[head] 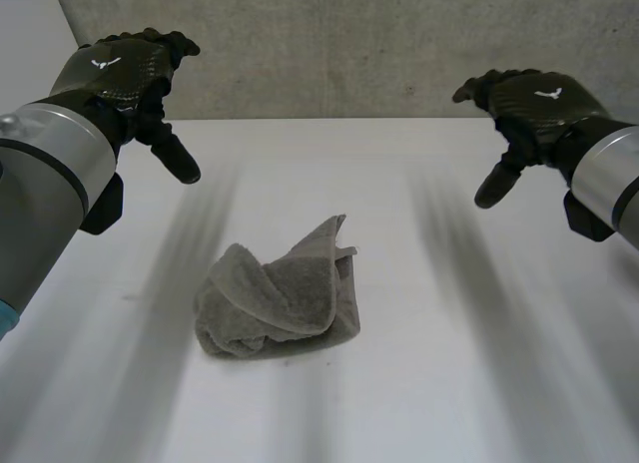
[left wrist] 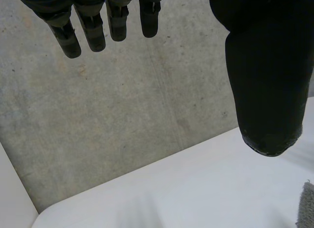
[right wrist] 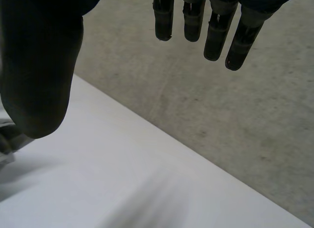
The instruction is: Fold the towel.
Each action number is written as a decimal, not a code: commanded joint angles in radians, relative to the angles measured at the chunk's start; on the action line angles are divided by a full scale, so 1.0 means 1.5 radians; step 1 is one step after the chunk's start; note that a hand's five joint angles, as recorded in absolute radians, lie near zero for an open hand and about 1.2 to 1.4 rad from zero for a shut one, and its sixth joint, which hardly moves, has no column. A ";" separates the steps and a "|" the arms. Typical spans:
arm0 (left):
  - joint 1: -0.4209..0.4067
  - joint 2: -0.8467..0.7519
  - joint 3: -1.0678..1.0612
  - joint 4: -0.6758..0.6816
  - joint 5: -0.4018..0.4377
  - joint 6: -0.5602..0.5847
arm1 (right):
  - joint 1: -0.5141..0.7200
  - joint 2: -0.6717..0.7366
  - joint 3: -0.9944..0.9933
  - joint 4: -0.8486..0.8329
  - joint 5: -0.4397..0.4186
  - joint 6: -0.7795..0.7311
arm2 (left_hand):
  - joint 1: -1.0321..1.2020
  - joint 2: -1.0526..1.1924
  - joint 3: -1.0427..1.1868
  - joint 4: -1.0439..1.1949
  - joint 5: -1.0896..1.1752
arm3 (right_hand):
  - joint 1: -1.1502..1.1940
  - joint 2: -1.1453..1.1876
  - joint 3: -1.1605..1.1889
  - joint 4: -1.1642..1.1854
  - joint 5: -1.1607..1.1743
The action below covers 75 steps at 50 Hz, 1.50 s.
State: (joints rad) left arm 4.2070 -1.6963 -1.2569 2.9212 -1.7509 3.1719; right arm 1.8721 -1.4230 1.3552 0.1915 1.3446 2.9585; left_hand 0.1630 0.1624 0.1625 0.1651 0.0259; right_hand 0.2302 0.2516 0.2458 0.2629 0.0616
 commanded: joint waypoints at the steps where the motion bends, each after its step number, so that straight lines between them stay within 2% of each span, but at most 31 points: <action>1: 0.054 -0.011 0.002 -0.001 0.049 0.005 | 0.055 0.017 0.026 -0.002 -0.036 -0.048 | 0.038 0.038 0.038 0.036 0.013 | -0.037 -0.051 -0.048 -0.059 -0.041; 3: 0.097 -0.034 0.000 -0.002 0.105 0.006 | 0.073 0.023 0.036 -0.003 -0.043 -0.062 | 0.065 0.065 0.065 0.063 0.040 | -0.037 -0.051 -0.048 -0.059 -0.041; 6: 0.119 -0.048 -0.001 -0.004 0.135 0.007 | 0.116 0.043 0.056 -0.012 -0.055 -0.076 | 0.075 0.075 0.075 0.073 0.050 | -0.026 -0.041 -0.037 -0.048 -0.030; 8: 0.155 -0.072 -0.003 -0.007 0.184 0.008 | 0.140 0.053 0.064 -0.021 -0.053 -0.075 | 0.077 0.077 0.077 0.075 0.052 | -0.022 -0.037 -0.033 -0.044 -0.026; 10: 0.170 -0.084 -0.005 -0.007 0.206 0.008 | 0.182 0.076 0.082 -0.048 -0.047 -0.071 | 0.077 0.077 0.077 0.075 0.052 | -0.007 -0.021 -0.017 -0.029 -0.011; 14: 0.201 -0.114 -0.016 -0.007 0.240 0.016 | 0.214 0.099 0.100 -0.079 -0.024 -0.058 | 0.085 0.085 0.085 0.083 0.060 | 0.007 -0.007 -0.004 -0.015 0.003; 16: 0.229 -0.142 -0.034 -0.003 0.275 0.032 | 0.231 0.109 0.109 -0.095 -0.009 -0.043 | 0.108 0.108 0.108 0.106 0.083 | 0.015 0.000 0.004 -0.007 0.011; 21: 0.250 -0.195 -0.060 0.002 0.328 0.075 | 0.272 0.142 0.139 -0.163 0.032 -0.009 | 0.149 0.150 0.149 0.148 0.124 | 0.099 0.084 0.088 0.077 0.095; 27: 0.254 -0.248 -0.107 0.027 0.380 0.123 | 0.288 0.169 0.153 -0.207 0.037 -0.006 | 0.153 0.153 0.153 0.152 0.128 | 0.136 0.122 0.126 0.114 0.132; 30: 0.254 -0.255 -0.121 0.044 0.391 0.127 | 0.295 0.193 0.157 -0.230 0.039 -0.005 | 0.155 0.155 0.155 0.154 0.130 | 0.144 0.130 0.133 0.122 0.140; 35: 0.251 -0.279 -0.160 0.122 0.418 0.127 | 0.302 0.229 0.159 -0.265 0.061 -0.005 | 0.303 0.304 0.304 0.302 0.278 | 0.154 0.139 0.143 0.132 0.150; 41: 0.244 -0.293 -0.170 0.157 0.423 0.124 | 0.314 0.261 0.159 -0.309 0.088 -0.008 | 0.349 0.349 0.349 0.347 0.324 | 0.199 0.184 0.188 0.177 0.195; 45: 0.240 -0.297 -0.170 0.176 0.423 0.120 | 0.317 0.274 0.158 -0.332 0.110 -0.010 | 0.380 0.380 0.380 0.379 0.355 | 0.267 0.253 0.257 0.245 0.263; 52: 0.212 -0.313 -0.170 0.226 0.424 0.102 | 0.316 0.286 0.148 -0.343 0.119 -0.013 | 0.558 0.558 0.558 0.556 0.533 | 0.373 0.359 0.362 0.351 0.369; 54: 0.206 -0.317 -0.169 0.231 0.424 0.102 | 0.315 0.293 0.145 -0.344 0.119 -0.014 | 0.597 0.598 0.598 0.596 0.572 | 0.503 0.489 0.493 0.482 0.499; 57: 0.197 -0.323 -0.165 0.235 0.424 0.103 | 0.315 0.295 0.143 -0.346 0.119 -0.014 | 0.640 0.641 0.641 0.639 0.615 | 0.559 0.545 0.548 0.537 0.555; 59: 0.193 -0.325 -0.163 0.235 0.425 0.103 | 0.313 0.300 0.139 -0.344 0.116 -0.015 | 0.650 0.651 0.651 0.649 0.625 | 0.717 0.702 0.706 0.695 0.713; 61: 0.184 -0.327 -0.163 0.235 0.441 0.103 | 0.311 0.301 0.139 -0.345 0.115 -0.015 | 0.697 0.697 0.697 0.696 0.672 | 0.777 0.763 0.766 0.755 0.773; 67: 0.177 -0.333 -0.162 0.236 0.481 0.104 | 0.307 0.302 0.136 -0.346 0.112 -0.016 | 0.672 0.672 0.672 0.670 0.647 | 0.777 0.763 0.767 0.756 0.773; 68: 0.177 -0.335 -0.160 0.236 0.489 0.103 | 0.307 0.302 0.136 -0.346 0.112 -0.016 | 0.583 0.583 0.583 0.581 0.558 | 0.777 0.763 0.767 0.756 0.773; 69: 0.177 -0.336 -0.158 0.237 0.492 0.103 | 0.307 0.301 0.137 -0.344 0.112 -0.017 | 0.343 0.344 0.344 0.342 0.318 | 0.777 0.763 0.767 0.756 0.773; 70: 0.177 -0.336 -0.158 0.237 0.492 0.103 | 0.306 0.297 0.137 -0.344 0.111 -0.017 | 0.341 0.341 0.341 0.340 0.316 | 0.777 0.763 0.767 0.756 0.773; 71: 0.177 -0.336 -0.156 0.238 0.491 0.103 | 0.306 0.297 0.137 -0.344 0.111 -0.017 | 0.145 0.146 0.146 0.144 0.120 | 0.777 0.763 0.767 0.756 0.773; 75: 0.177 -0.337 -0.153 0.238 0.489 0.102 | 0.287 0.281 0.143 -0.339 0.108 -0.017 | 0.128 0.128 0.128 0.126 0.103 | 0.777 0.763 0.767 0.756 0.773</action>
State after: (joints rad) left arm 4.4718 -2.1985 -1.4945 3.2768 -1.0196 3.3259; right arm 2.3327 -0.9735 1.5597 -0.3256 1.5113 2.9338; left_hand 0.5043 0.4895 0.4911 0.4998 0.3272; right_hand 1.3426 1.3258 1.3357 1.3408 1.1762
